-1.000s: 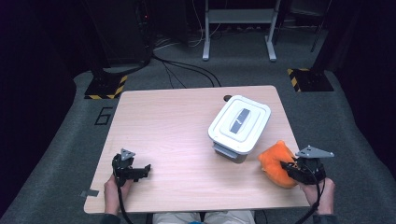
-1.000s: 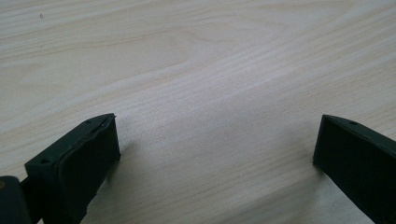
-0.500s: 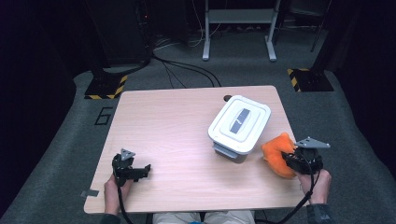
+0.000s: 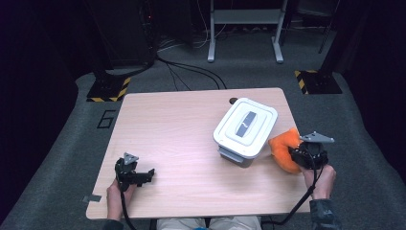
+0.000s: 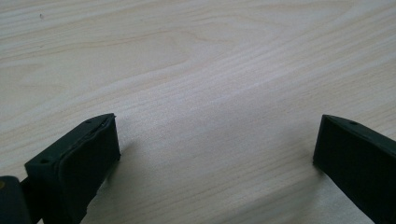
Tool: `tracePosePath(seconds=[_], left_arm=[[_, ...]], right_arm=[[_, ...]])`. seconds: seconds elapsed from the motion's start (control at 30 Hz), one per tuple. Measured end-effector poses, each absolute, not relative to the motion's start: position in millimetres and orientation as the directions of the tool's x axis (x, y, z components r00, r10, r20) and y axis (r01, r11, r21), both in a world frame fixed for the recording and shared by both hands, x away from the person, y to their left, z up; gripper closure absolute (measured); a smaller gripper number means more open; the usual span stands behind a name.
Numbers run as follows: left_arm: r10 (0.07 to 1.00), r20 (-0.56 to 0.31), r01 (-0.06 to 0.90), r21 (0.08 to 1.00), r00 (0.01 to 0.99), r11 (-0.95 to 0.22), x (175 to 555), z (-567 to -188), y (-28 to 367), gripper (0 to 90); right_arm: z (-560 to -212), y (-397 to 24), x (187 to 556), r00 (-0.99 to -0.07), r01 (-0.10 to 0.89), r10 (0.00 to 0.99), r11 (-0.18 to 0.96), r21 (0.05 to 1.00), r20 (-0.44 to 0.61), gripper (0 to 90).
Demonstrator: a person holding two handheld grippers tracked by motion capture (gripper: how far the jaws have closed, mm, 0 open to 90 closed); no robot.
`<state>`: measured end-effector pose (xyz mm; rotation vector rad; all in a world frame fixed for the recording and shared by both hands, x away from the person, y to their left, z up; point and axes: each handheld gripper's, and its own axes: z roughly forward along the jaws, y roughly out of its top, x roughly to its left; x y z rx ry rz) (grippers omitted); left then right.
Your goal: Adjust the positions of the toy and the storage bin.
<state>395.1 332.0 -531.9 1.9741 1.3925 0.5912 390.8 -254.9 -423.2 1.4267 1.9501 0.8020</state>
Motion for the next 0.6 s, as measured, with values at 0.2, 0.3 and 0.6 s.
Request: tracePosePath(seconds=[0.2,0.3,0.6], left_arm=[[0.942,-0.002,0.652,0.722,0.337,-0.231,395,-532,332,0.2],[0.942,-0.002,0.652,0.722,0.337,-0.232,395,-532,332,0.2],[0.942,-0.002,0.652,0.722,0.336,-0.231,395,-532,332,0.2]], right_arm=[[-427,-256,398,-0.226,0.615,0.97,0.215,0.759,-0.092,60.8],[-432,-256,401,-0.21,0.624,0.974,0.197,0.756,-0.081,59.6],[-447,-258,407,-0.167,0.643,0.984,0.152,0.751,-0.056,35.3]])
